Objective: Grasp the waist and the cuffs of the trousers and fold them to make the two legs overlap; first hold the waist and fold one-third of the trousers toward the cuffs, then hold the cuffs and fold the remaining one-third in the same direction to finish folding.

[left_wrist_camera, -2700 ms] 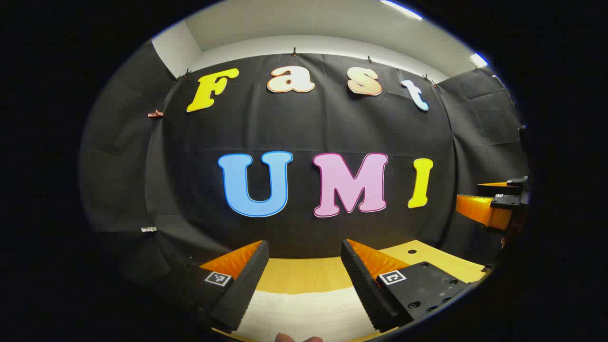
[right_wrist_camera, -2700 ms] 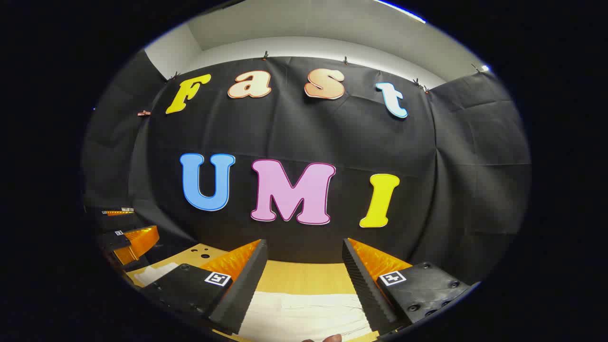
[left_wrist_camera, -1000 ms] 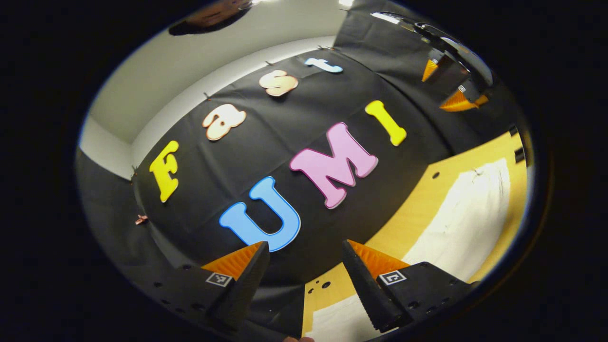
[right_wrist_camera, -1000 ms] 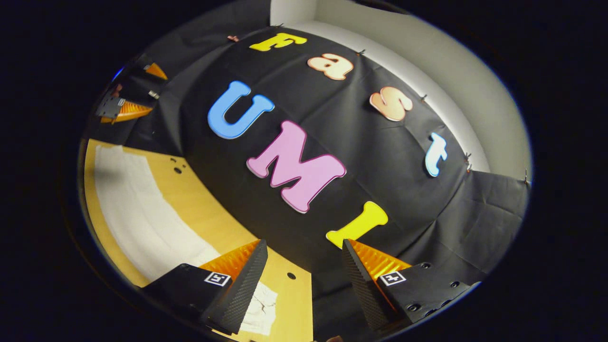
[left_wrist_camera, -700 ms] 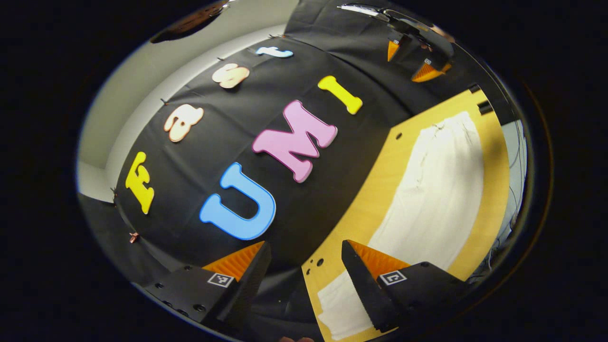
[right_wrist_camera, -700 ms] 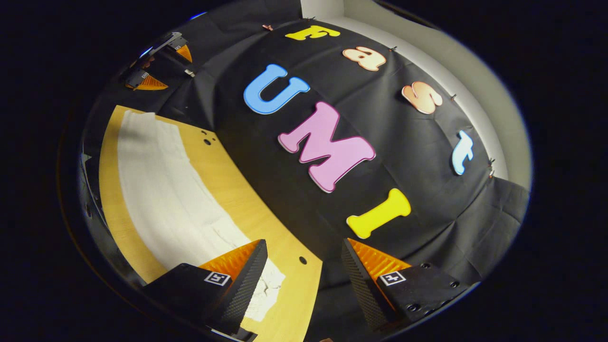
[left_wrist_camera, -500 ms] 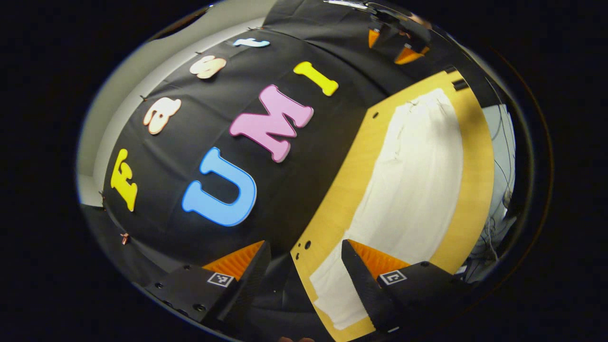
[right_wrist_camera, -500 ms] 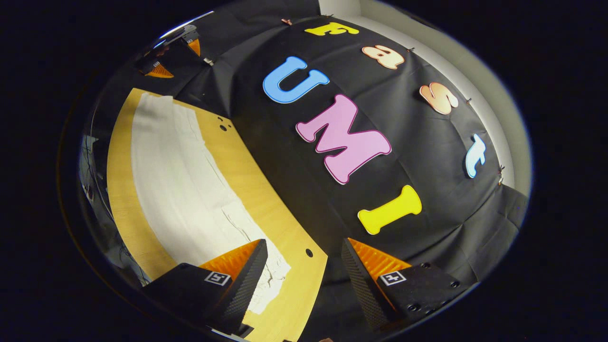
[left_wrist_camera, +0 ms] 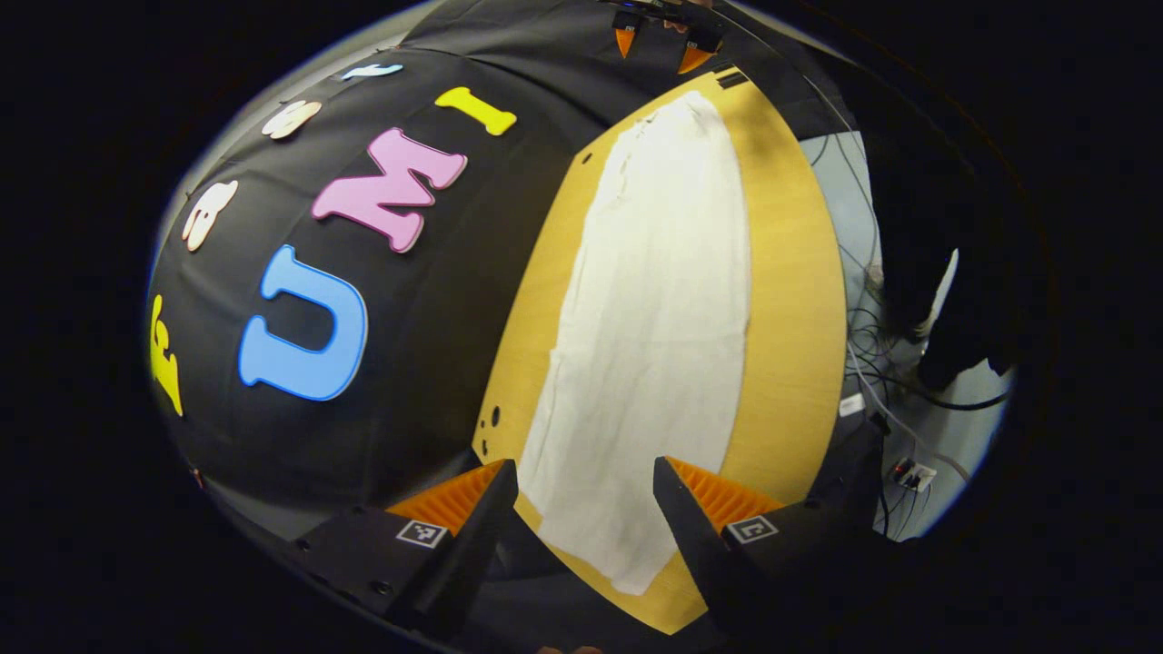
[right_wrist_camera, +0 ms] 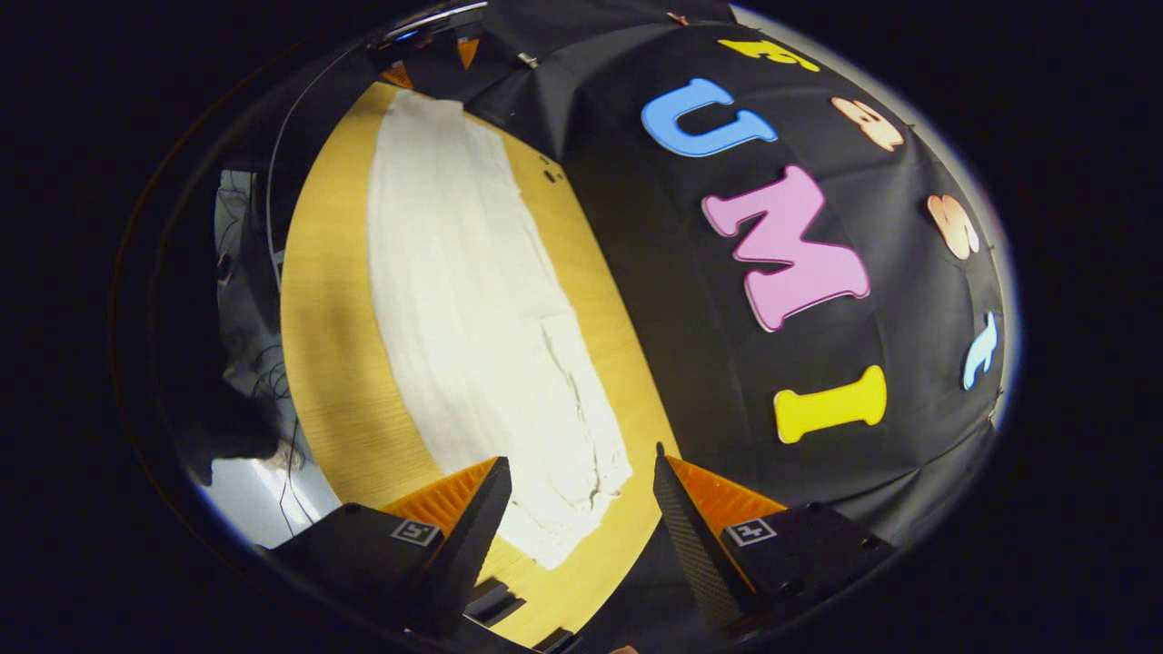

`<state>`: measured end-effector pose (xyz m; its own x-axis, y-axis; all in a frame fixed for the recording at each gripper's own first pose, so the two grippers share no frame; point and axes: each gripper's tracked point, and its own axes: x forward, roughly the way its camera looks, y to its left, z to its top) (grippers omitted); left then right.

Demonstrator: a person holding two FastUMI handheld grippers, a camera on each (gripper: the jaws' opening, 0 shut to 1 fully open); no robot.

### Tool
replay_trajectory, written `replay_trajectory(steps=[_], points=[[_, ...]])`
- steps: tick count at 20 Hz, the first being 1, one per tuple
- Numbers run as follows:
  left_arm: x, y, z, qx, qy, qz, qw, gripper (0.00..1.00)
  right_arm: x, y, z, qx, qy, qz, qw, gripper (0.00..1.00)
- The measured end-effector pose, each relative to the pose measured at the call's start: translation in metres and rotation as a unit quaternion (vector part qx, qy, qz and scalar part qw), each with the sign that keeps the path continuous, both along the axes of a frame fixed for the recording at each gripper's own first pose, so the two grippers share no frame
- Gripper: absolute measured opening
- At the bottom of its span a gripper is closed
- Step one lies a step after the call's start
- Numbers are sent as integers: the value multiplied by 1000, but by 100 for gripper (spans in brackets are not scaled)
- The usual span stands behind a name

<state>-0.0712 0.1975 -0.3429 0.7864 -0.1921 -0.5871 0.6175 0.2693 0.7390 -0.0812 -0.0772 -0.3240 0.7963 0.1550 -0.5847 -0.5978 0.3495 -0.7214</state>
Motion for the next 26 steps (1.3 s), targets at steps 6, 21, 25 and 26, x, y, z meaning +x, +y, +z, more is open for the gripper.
replay_trajectory(steps=[6, 21, 25, 26], points=[[-13, 17, -66, 66, 91, -20, 993, 95, -19, -24, -51, -41, 61, 2, 997, 98], [71, 30, -106, 169, 126, 1, 978, 46, -21, -40, -104, -77, 121, 31, 989, 97], [75, 26, -113, 195, 106, -13, 975, 9, -11, -40, -105, -83, 112, 41, 989, 97], [76, 27, -112, 194, 106, -5, 975, 7, -7, -40, -106, -85, 112, 42, 989, 97]])
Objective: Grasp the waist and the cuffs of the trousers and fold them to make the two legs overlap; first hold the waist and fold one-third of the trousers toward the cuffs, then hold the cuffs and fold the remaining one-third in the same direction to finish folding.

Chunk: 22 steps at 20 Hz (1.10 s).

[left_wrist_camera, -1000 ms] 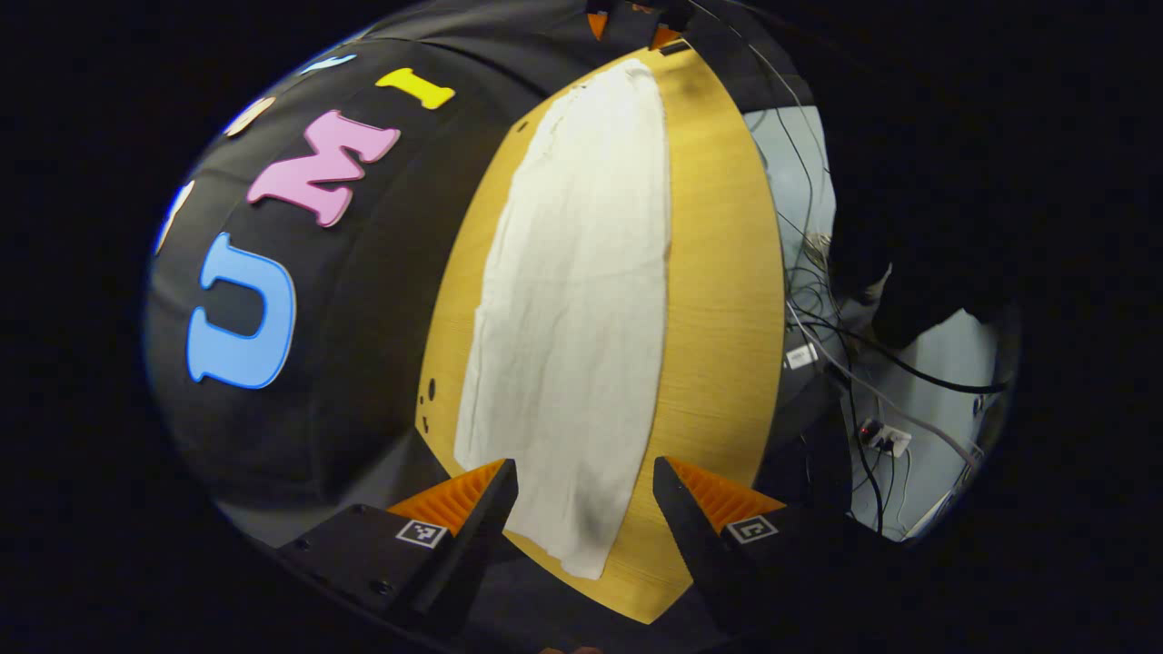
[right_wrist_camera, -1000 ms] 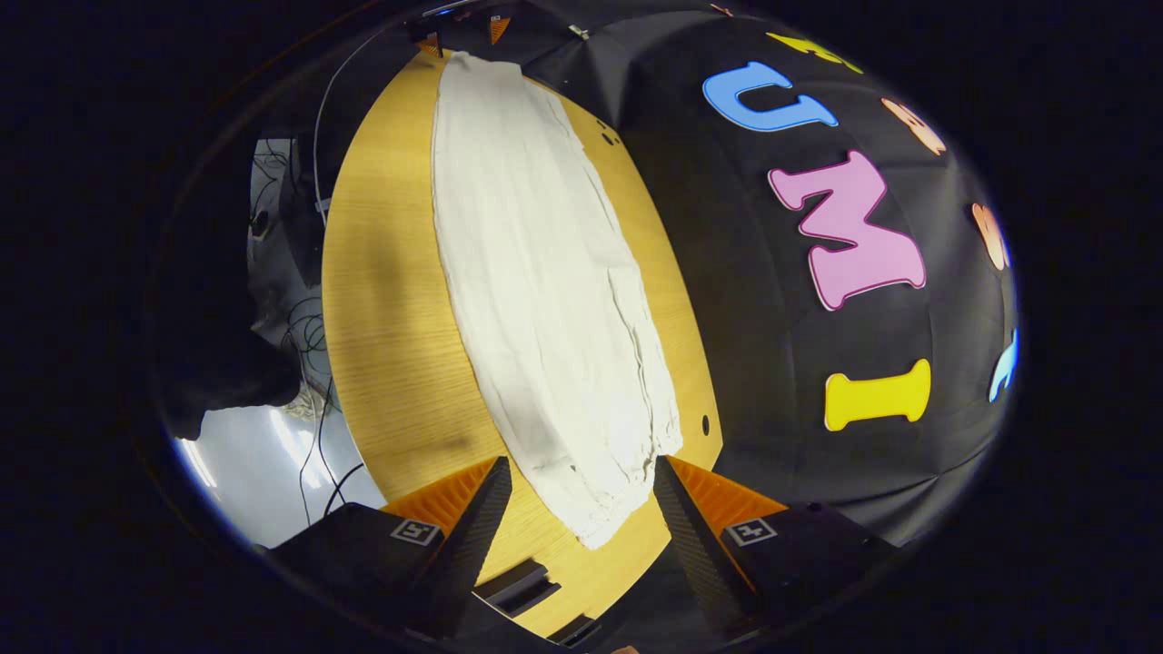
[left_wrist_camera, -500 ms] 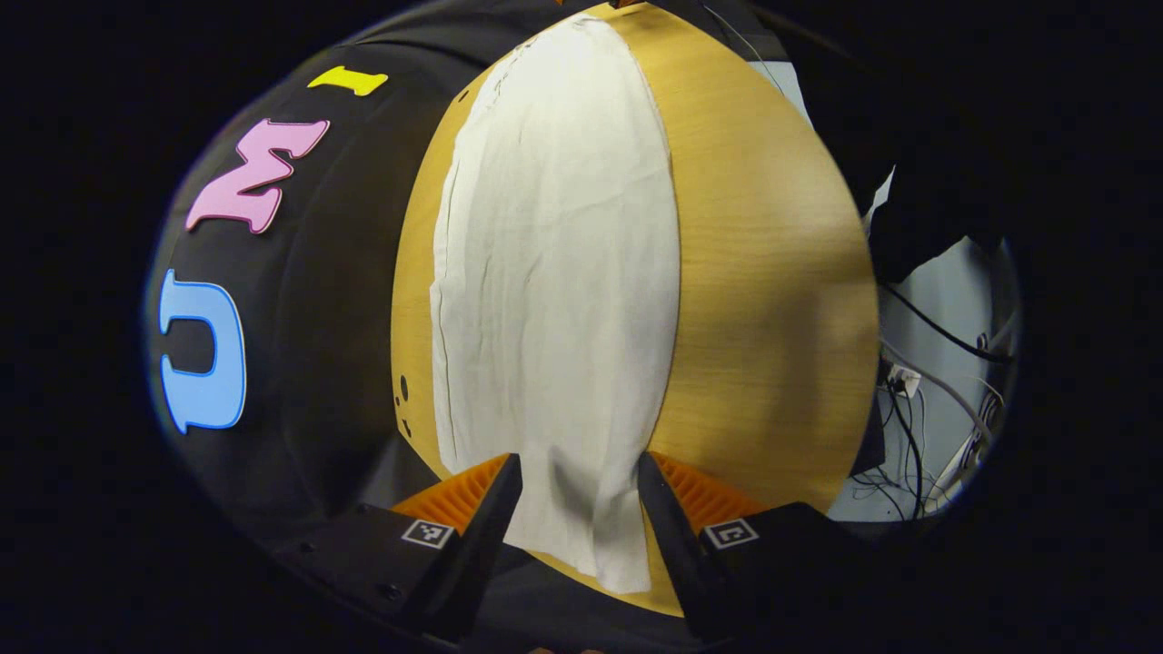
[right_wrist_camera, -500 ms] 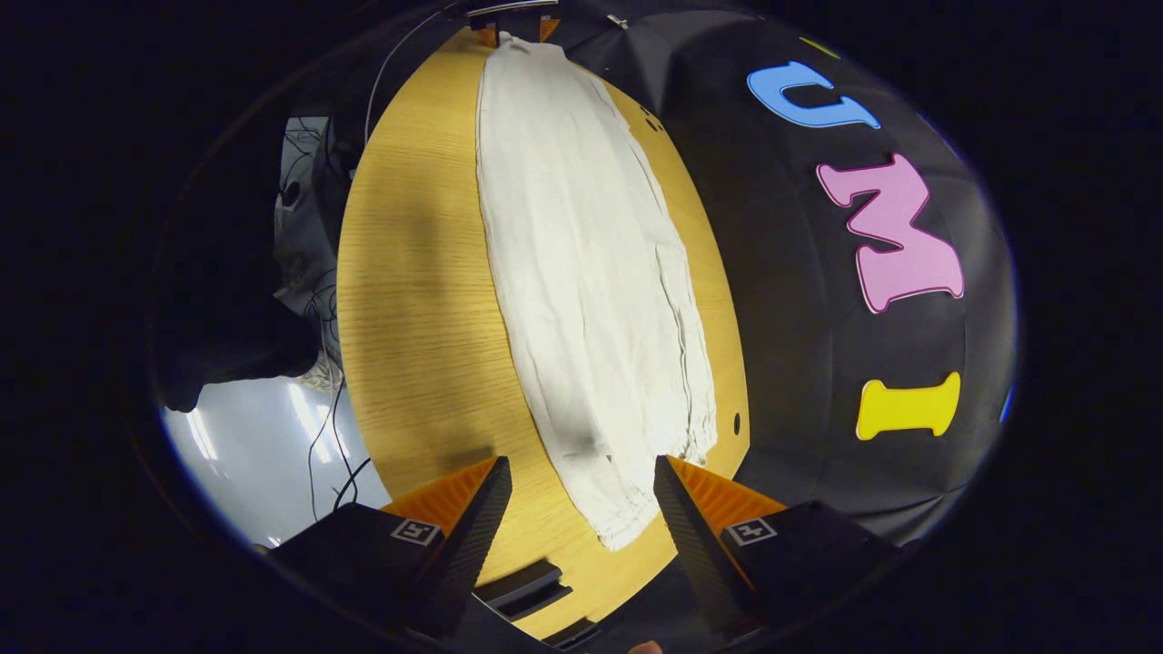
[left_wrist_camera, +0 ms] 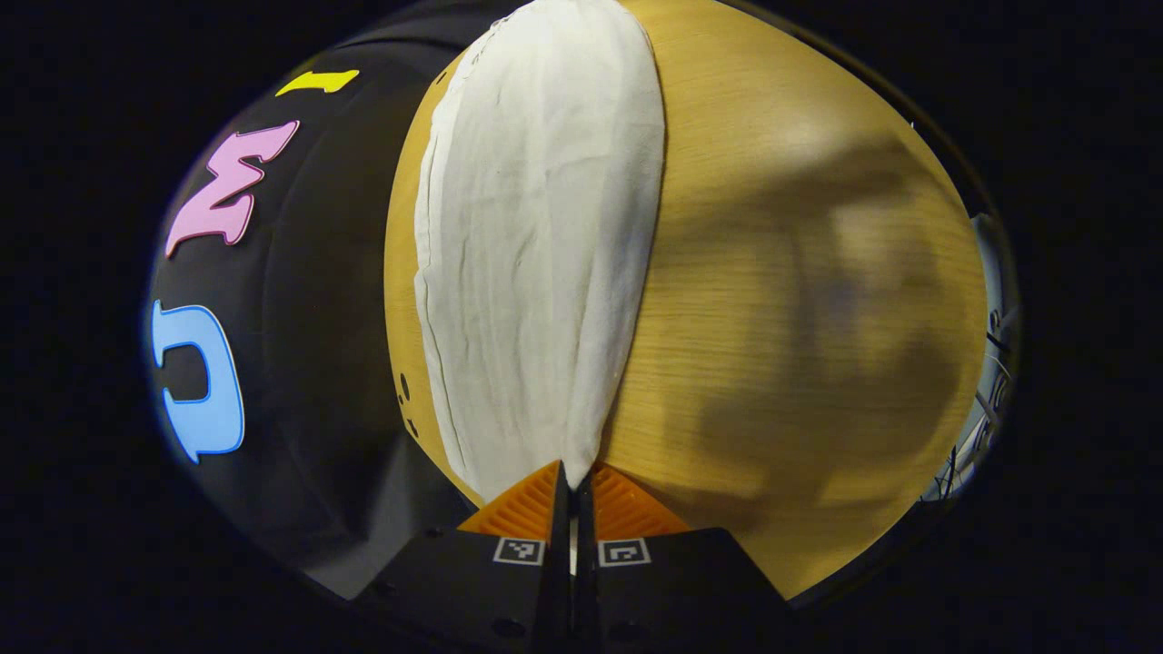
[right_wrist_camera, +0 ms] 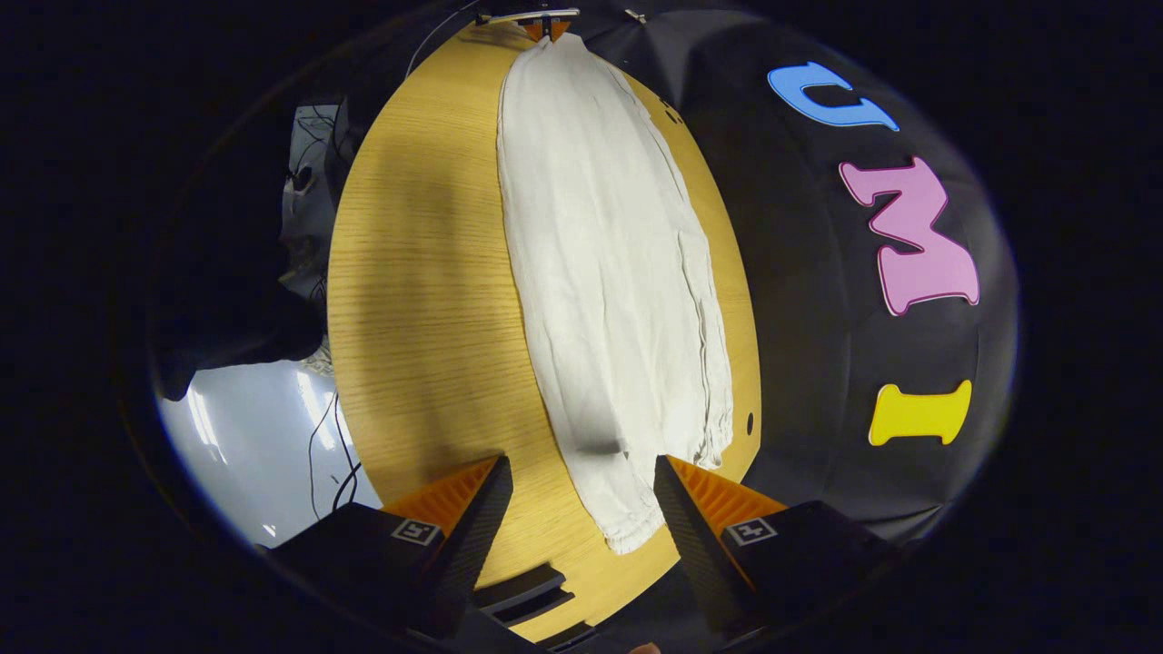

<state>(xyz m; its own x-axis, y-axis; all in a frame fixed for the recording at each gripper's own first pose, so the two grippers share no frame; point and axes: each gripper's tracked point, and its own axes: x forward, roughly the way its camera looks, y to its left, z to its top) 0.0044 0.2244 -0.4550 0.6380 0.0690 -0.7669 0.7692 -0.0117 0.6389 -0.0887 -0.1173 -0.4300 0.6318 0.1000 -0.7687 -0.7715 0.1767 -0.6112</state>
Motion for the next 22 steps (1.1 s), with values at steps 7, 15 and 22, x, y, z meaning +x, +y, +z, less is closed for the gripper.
replay_trajectory(steps=[7, 15, 22], points=[[2, 0, 1, 1, 1, 11, 1000, 6, 51, -4, -14, -34, -7, 15, 999, 91], [2, 0, 0, -26, -8, 48, 998, 5, 52, -7, -38, -28, 49, -24, 998, 5], [6, -4, 33, -93, -54, 109, 988, 5, 82, -7, 13, 5, -43, -63, 997, 5]])
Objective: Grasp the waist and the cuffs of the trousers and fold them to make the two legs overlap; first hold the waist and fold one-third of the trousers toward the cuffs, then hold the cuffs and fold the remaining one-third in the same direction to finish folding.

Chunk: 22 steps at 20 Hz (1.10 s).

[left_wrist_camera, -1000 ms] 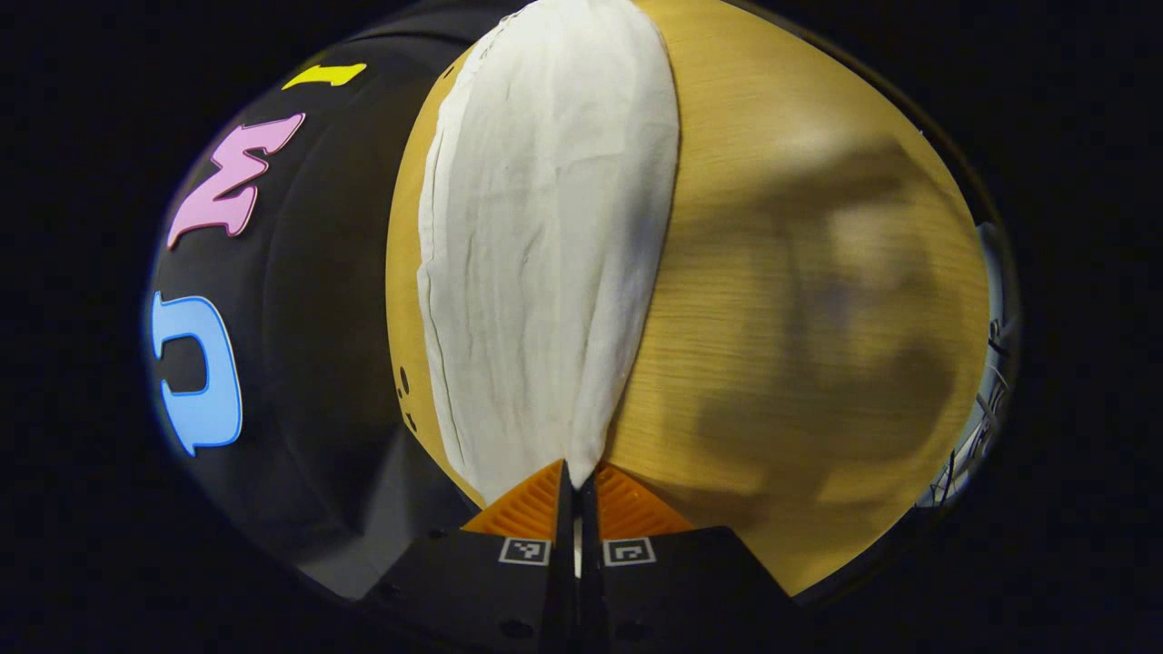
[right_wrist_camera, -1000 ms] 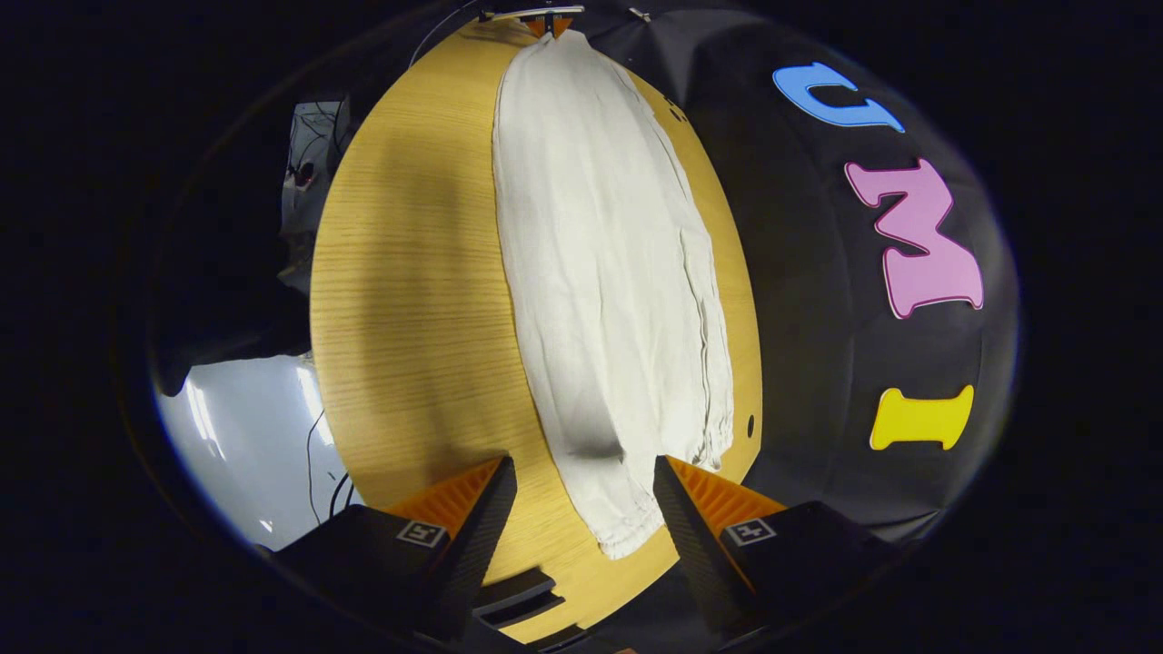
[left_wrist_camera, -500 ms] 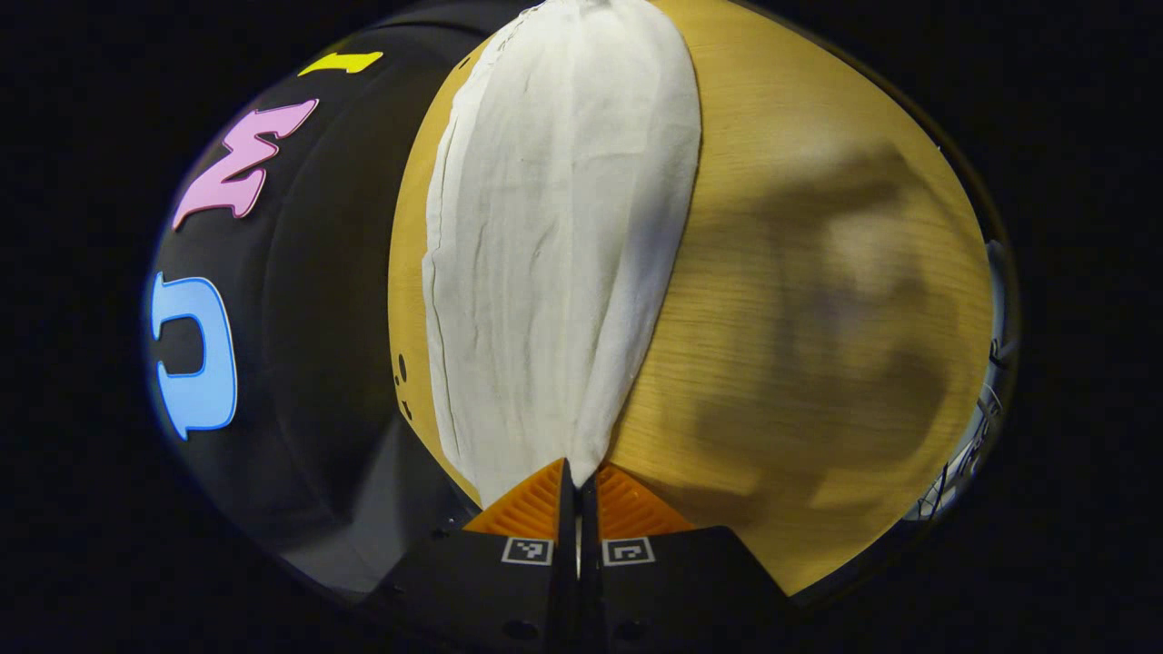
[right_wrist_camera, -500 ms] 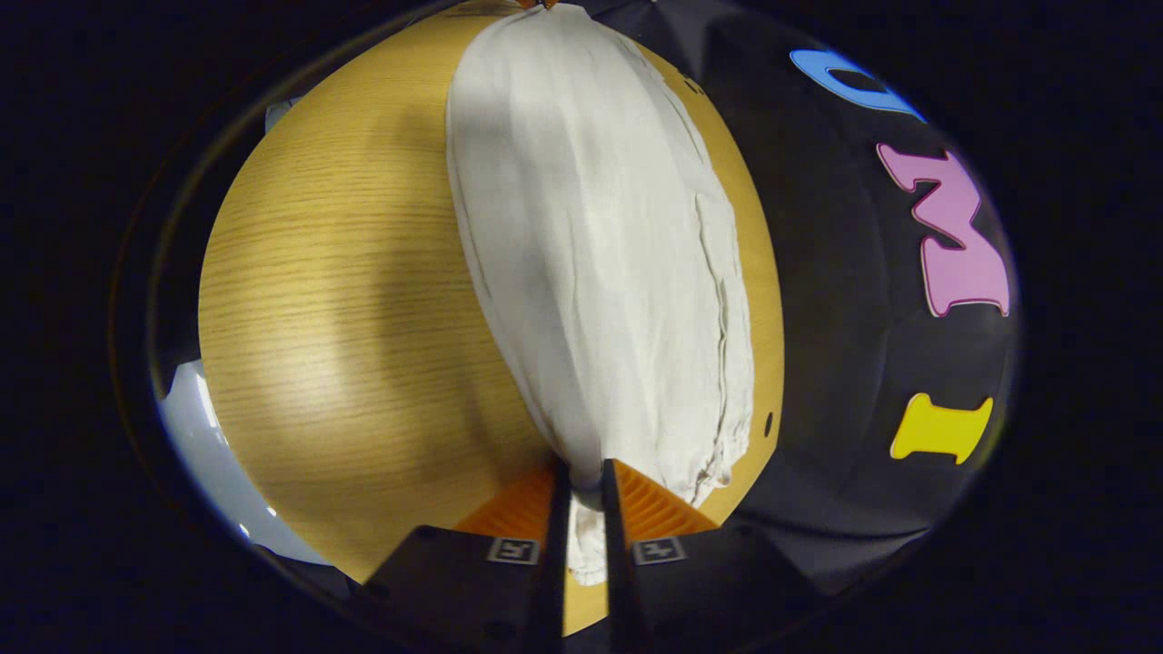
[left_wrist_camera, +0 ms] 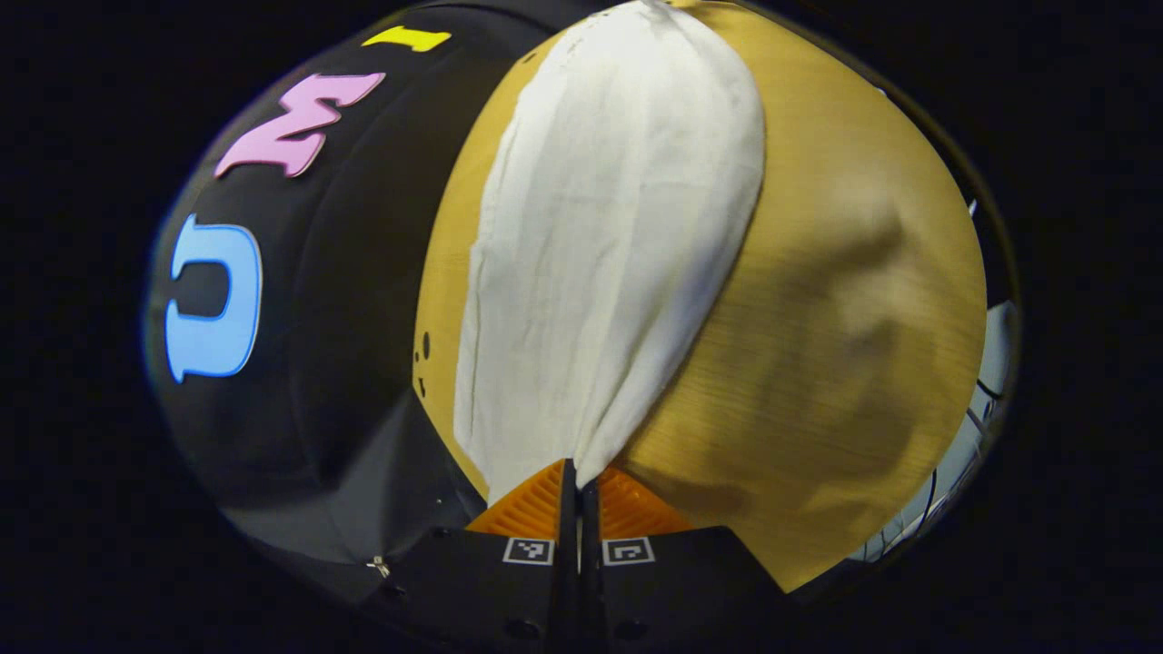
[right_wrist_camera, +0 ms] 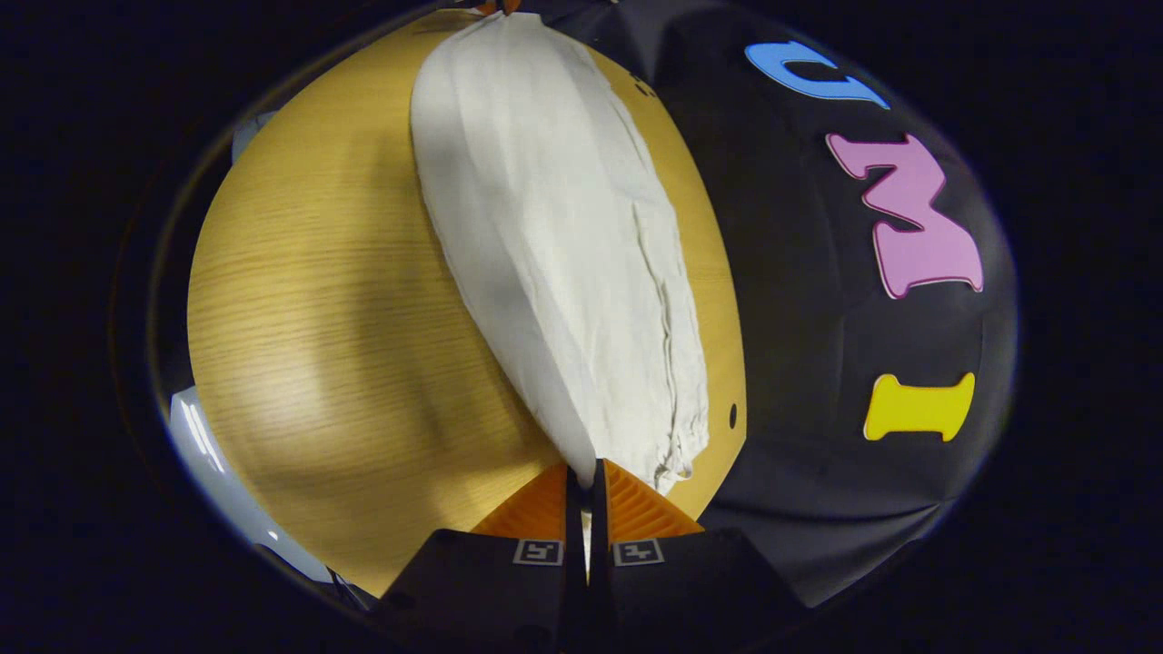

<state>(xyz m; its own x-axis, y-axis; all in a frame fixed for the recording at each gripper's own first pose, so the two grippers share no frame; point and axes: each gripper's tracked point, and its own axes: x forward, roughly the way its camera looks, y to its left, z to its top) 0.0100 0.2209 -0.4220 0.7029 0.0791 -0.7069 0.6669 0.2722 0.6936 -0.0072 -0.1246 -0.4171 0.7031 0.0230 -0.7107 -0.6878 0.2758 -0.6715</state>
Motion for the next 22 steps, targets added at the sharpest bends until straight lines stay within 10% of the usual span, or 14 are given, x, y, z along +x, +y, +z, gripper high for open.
replay_trajectory(steps=[6, 22], points=[[45, -4, 46, -75, -66, 99, 990, 5, 53, 1, 48, 15, -78, -51, 996, 5], [153, 5, 21, -97, -37, 137, 985, 5, 177, 6, 0, 63, -41, -141, 987, 5]])
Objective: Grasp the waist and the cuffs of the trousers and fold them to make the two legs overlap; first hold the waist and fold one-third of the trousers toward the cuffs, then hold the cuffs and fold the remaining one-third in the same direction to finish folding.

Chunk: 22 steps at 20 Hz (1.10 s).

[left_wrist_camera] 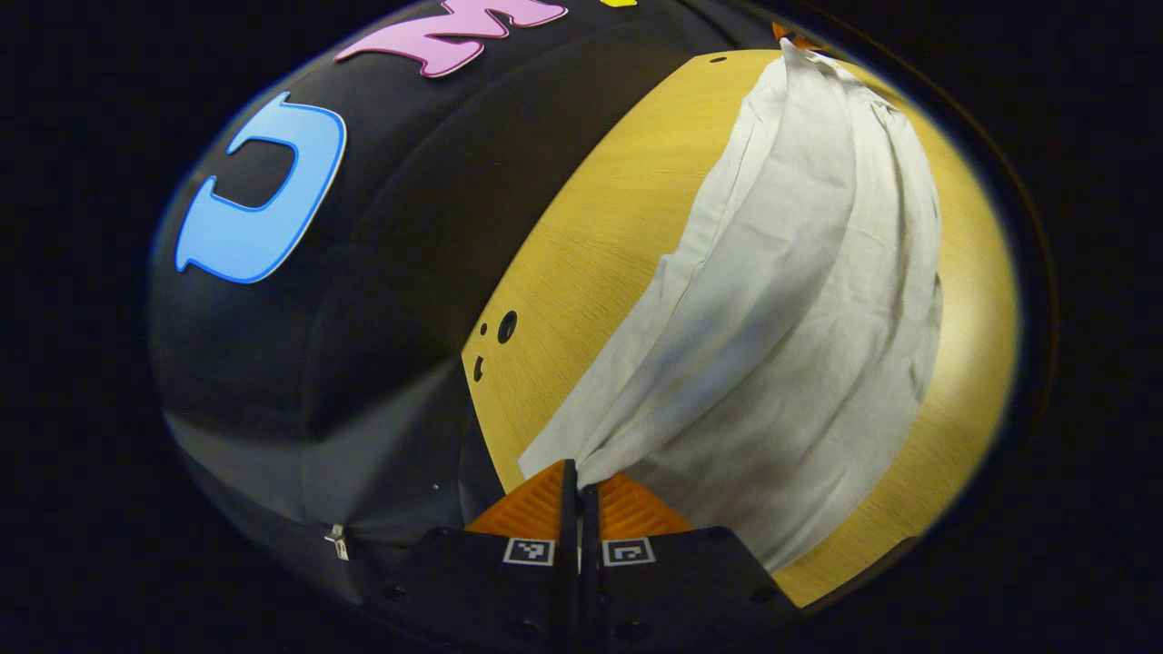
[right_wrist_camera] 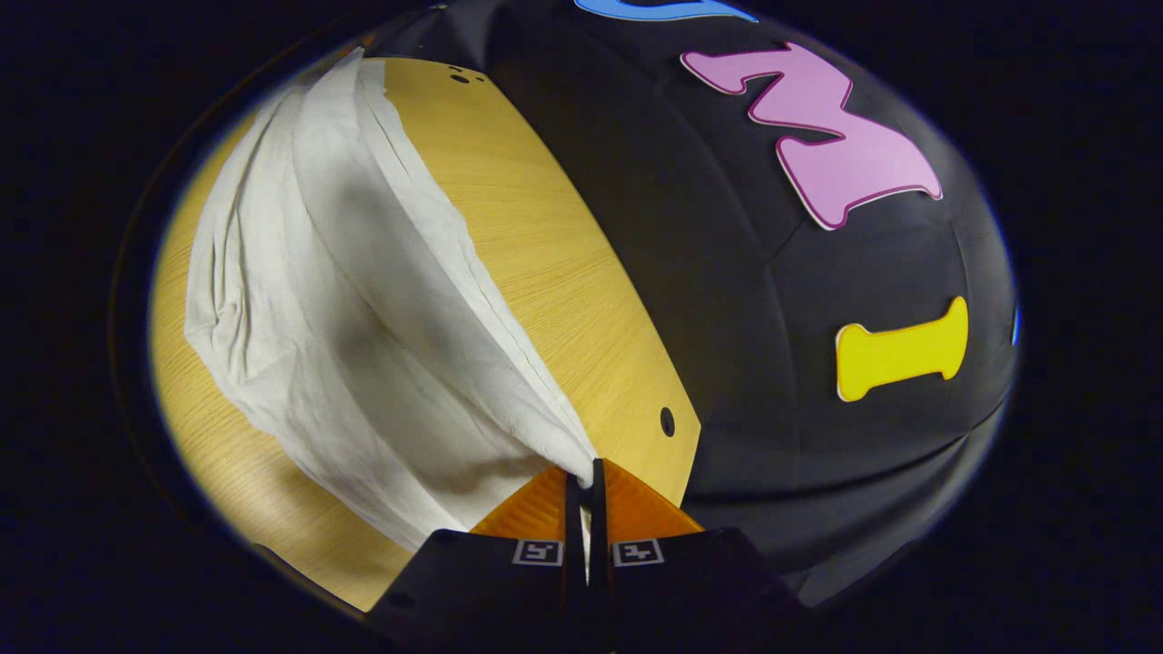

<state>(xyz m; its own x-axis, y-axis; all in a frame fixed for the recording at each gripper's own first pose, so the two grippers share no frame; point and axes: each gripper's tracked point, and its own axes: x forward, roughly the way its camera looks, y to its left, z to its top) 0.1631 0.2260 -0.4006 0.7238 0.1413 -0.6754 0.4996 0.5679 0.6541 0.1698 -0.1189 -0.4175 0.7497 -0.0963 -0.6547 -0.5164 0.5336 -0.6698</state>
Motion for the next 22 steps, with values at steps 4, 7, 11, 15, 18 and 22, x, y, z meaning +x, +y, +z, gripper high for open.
replay_trajectory(steps=[4, 7, 11, 15, 18, 22], points=[[21, 0, -17, 9, 15, 14, 1000, 5, 13, -1, -25, 12, 25, -13, 1000, 5], [33, 1, -28, 26, 21, 21, 999, 10, 18, -2, -37, 8, 35, -20, 999, 8], [35, 4, -34, 32, 24, 27, 999, 51, 19, -7, -47, 8, 46, -31, 998, 45], [33, 10, -30, 41, 15, 39, 998, 83, 29, -15, -32, 25, 14, -60, 998, 72], [30, 11, -21, 32, 2, 48, 998, 96, 34, -13, -5, 86, -24, -103, 991, 94], [21, 9, 5, -3, -34, 69, 997, 96, 25, -13, 36, 197, -59, -184, 961, 98]])
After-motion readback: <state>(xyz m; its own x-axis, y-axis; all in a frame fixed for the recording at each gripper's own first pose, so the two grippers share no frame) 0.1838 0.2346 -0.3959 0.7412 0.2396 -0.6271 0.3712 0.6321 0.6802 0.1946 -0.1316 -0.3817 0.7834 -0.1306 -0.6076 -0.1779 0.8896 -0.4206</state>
